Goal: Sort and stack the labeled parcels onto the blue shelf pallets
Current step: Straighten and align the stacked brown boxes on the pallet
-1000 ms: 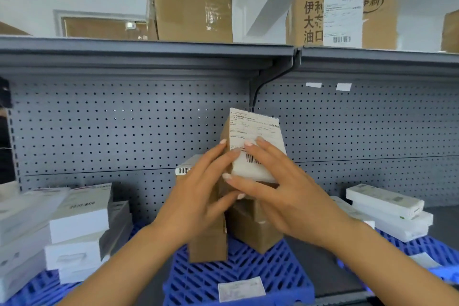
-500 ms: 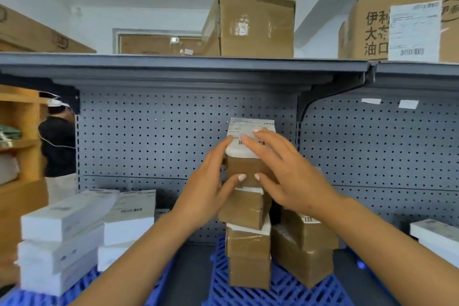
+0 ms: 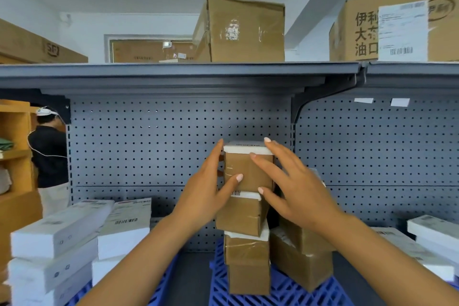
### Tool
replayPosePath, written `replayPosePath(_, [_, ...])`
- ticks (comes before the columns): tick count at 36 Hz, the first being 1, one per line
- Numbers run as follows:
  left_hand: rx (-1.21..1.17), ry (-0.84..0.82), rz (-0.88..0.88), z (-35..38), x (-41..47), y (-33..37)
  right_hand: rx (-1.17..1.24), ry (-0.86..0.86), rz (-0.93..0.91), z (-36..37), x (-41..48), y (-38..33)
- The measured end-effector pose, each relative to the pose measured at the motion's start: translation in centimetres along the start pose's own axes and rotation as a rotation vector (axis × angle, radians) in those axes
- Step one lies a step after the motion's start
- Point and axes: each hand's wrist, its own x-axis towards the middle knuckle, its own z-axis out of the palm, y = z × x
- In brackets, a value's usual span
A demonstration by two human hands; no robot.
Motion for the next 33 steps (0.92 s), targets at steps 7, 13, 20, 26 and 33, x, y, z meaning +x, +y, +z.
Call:
replayPosePath(7, [0.361, 0.146, 0.209, -0.8, -1.5, 0.7, 0.005, 0.037, -0.018, -1.2, -0.6, -0.2])
replayPosePath(13, [0.501, 0.156, 0.356, -1.6, -4.1, 2.4, 0.023, 0.056, -0.112, -3.2, -2.6, -1.3])
replayPosePath(20, [0.515, 0.078, 0.473, -0.7, -10.2, 3.5, 0.126, -0.015, -0.197, -3.8, -7.9, -3.8])
replayPosePath(26, [0.560, -0.110, 0.415, 1.4, -17.9, 2.1, 0.331, -0.160, -0.176, -2.7, -14.8, -6.7])
replayPosePath(33, [0.628, -0.353, 0.245, 2.7, -29.4, -1.1, 0.497, -0.346, -0.109, 0.1, -23.2, -10.7])
